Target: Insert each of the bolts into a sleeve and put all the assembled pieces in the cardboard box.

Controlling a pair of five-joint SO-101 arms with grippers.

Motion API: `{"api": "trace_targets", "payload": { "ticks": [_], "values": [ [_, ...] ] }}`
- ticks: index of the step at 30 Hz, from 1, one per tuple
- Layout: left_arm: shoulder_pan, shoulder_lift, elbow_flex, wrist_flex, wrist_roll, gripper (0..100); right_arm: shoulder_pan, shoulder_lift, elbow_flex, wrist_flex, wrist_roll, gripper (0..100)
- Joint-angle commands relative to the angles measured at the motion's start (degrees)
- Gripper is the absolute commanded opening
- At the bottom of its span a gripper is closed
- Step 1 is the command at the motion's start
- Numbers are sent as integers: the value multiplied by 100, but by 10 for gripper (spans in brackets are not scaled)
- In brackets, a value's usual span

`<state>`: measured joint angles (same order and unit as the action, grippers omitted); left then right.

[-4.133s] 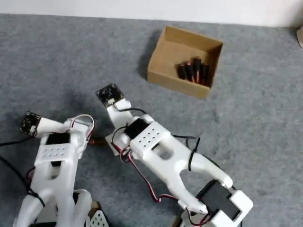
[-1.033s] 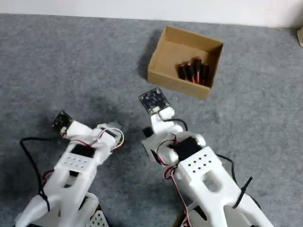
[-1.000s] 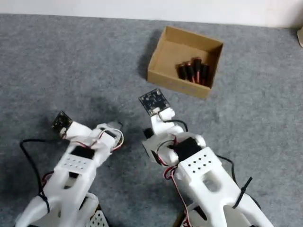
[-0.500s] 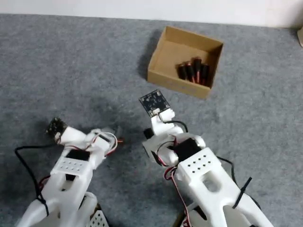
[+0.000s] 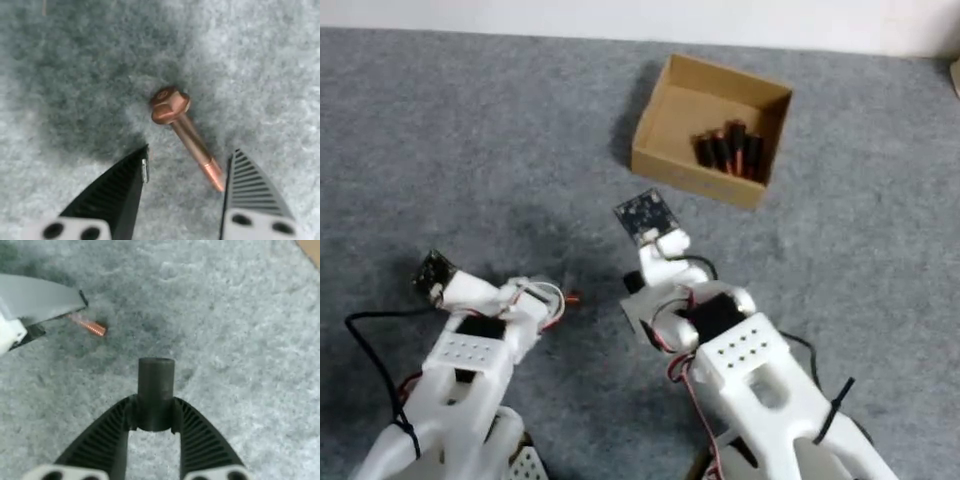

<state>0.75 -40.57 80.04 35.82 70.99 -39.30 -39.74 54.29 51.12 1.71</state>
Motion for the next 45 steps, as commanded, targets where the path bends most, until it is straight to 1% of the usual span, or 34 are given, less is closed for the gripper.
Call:
{"api": "trace_targets", "payload": {
  "ticks": [1,4,6,16,18,21,26,27,29,32,34,36,37,38,41,45],
  "values": [
    [-75,40,-92,97,-35,163,75,-171,-22,-136,79,5],
    [-84,40,-101,97,-35,59,75,-171,-22,-136,79,5],
    [-84,40,-136,105,-53,22,75,-171,-22,-136,79,5],
    [-84,4,-242,123,-70,13,75,-154,-13,-136,79,5],
    [-84,4,-444,141,-70,13,75,-154,-13,-136,79,5],
    [-215,4,-927,659,-70,13,75,-163,-13,-136,79,5],
    [-646,4,-2070,2119,-88,6,119,-189,-13,-136,79,5],
    [-664,4,-2334,2462,-255,6,154,-189,-13,-136,79,5],
    [-708,4,-2844,3130,-1037,6,259,-198,-13,-136,79,5],
    [-690,4,-3468,3657,-2523,6,356,-198,-13,-136,79,5],
    [-673,4,-3802,3596,-3780,6,356,-198,-13,-136,79,5],
    [-602,4,-4145,3534,-5301,6,356,-198,-13,-145,79,5],
    [-523,4,-4312,3525,-5925,6,356,-207,-13,-145,79,5],
    [-374,-4,-4505,3499,-6347,6,356,-207,-13,-154,79,5],
    [-119,-4,-5086,3182,-7121,5,356,-242,-22,-409,79,5],
    [-4,-391,-5859,2708,-7727,5,338,-752,-13,-699,88,5]
  ]
}}
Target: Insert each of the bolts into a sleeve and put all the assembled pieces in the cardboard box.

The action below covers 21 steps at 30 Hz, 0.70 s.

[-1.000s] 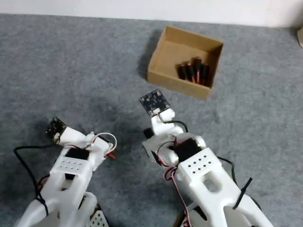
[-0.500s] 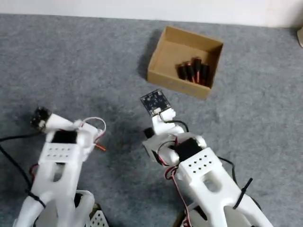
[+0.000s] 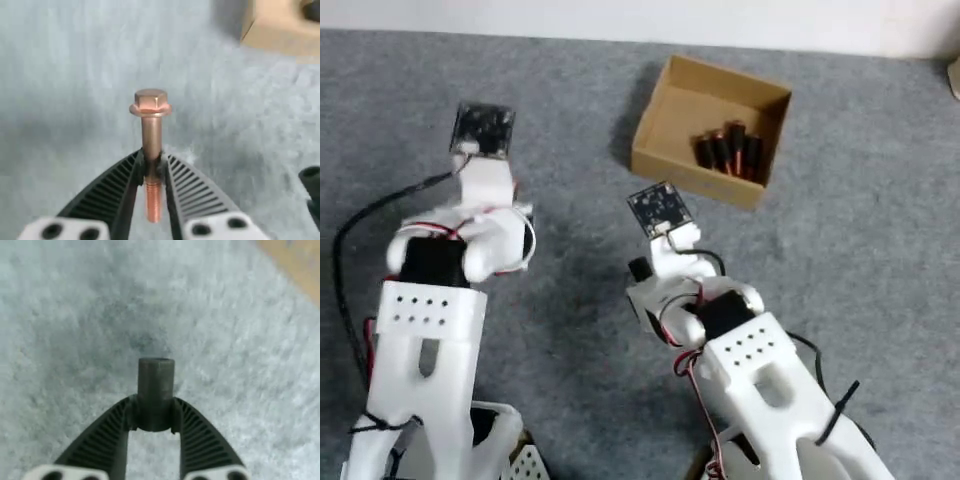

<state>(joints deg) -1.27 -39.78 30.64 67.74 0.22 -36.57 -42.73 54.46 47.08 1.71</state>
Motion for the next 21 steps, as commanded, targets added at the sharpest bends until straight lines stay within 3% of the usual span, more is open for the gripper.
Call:
{"api": "trace_targets", "payload": {
  "ticks": [1,4,8,12,17,21],
  "values": [
    [268,-708,-1007,-536,-756,5,57,-664,-31,-295,88,5],
    [585,-1666,-954,-527,-826,5,48,-1385,-13,-295,88,5],
    [1051,-3275,101,-826,-264,5,-145,-2527,497,-655,475,5],
    [1165,-4936,2009,-2409,615,5,-629,-3855,1622,-1121,914,5],
    [1059,-6501,4145,-4237,2215,5,-664,-5613,2738,-1270,1073,5],
    [1323,-6404,4470,-4659,2593,6,-664,-6299,3020,-1262,1073,5]
  ]
}}
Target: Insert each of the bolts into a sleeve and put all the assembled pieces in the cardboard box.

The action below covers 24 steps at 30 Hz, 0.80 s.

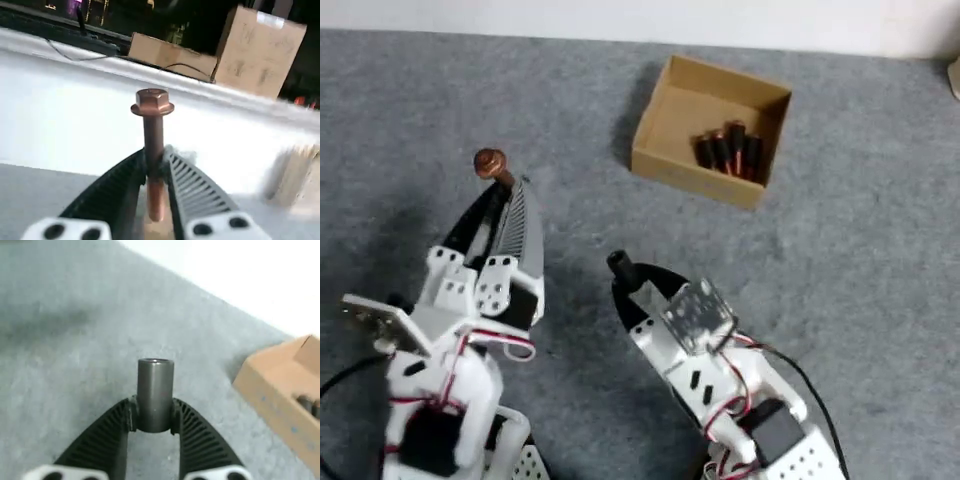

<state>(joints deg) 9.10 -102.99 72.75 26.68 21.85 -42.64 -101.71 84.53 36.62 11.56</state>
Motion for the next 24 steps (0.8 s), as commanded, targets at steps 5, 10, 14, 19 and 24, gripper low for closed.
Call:
{"api": "trace_targets", "payload": {
  "ticks": [5,10,14,19,24],
  "values": [
    [1323,48,233,-79,932,6,-75,-286,4,-233,97,5],
    [2185,84,224,-53,914,6,-92,-374,-4,-233,97,5],
    [2202,84,268,-18,914,6,-57,-374,31,-215,97,5],
    [2193,66,259,229,914,6,22,-374,-4,-207,97,5],
    [2193,84,224,404,905,7,321,-374,-4,-207,97,5]
  ]
}}
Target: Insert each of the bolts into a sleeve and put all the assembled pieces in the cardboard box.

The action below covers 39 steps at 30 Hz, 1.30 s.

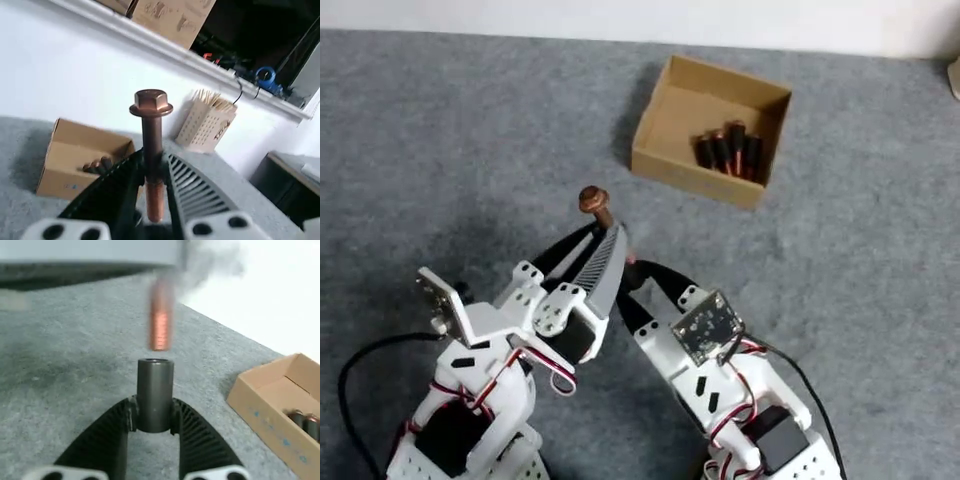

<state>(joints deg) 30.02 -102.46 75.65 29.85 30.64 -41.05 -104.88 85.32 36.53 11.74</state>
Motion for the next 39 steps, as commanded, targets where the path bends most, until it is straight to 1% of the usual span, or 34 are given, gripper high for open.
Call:
{"api": "trace_targets", "payload": {
  "ticks": [1,3,6,10,14,17,20,25,29,39],
  "values": [
    [66,40,-31,62,-44,7,154,-57,-84,-198,79,5],
    [-119,40,-22,44,-176,7,154,-57,-84,-198,79,5],
    [-391,40,-22,44,-176,7,154,-57,-84,-198,79,5],
    [-523,40,-13,44,-185,7,145,-57,-92,-198,70,5],
    [-488,48,215,18,-185,7,84,-57,-92,-198,62,5],
    [-488,48,620,-299,-193,7,-145,-57,-92,-189,70,5],
    [-488,48,804,-404,-193,7,-154,-57,-92,-189,79,5],
    [-479,40,462,-413,-185,7,-154,-57,-92,-189,79,5],
    [-189,40,409,-387,-202,7,-145,-57,-92,-189,79,5],
    [-180,40,-242,-387,-202,7,-57,-57,-48,-189,79,5]
  ]
}}
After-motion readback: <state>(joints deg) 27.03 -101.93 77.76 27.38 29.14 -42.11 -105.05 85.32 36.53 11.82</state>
